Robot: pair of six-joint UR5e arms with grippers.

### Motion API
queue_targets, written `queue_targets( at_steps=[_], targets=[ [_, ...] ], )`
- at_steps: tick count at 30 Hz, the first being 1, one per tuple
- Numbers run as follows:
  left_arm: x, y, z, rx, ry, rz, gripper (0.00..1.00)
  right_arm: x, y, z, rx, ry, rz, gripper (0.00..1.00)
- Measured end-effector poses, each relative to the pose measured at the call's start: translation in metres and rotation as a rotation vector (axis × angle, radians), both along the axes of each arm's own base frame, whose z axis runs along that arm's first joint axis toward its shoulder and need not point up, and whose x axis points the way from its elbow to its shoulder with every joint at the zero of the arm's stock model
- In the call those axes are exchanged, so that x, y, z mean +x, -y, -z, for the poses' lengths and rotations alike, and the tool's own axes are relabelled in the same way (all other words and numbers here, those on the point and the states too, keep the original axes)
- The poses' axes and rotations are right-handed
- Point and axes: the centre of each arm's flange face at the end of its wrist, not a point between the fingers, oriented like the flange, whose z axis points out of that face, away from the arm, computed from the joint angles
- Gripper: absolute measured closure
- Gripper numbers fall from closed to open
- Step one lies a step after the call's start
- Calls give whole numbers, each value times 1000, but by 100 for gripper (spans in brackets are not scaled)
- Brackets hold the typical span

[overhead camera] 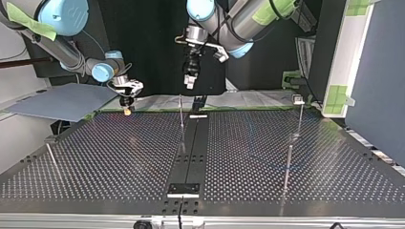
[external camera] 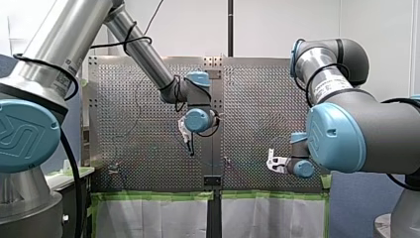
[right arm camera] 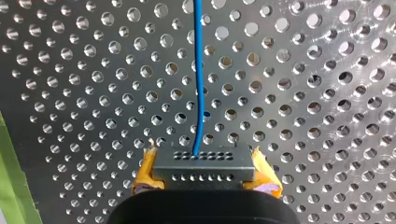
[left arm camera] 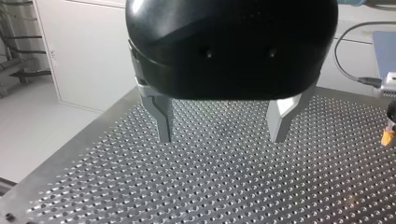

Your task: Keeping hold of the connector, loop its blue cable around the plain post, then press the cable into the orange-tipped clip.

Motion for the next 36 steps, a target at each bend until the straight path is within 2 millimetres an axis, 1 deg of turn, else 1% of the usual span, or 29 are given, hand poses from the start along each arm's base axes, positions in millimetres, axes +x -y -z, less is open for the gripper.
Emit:
queue_targets(
  at_steps=[15, 24, 32, 36],
  targets=[
    [-43, -43, -20, 2, 0, -1, 0, 1, 0, 0, -2, -1, -1, 100],
    [-69, -69, -27, 3, -1, -18, 0, 1, 0, -1, -2, -6, -2, 100],
    [-92, -93, -31, 2, -1, -22, 0, 2, -3, 0, 10, -29, -2, 100],
    [-104, -104, -26, 16, -13, -22, 0, 3, -4, -3, 14, -42, -4, 100]
  ],
)
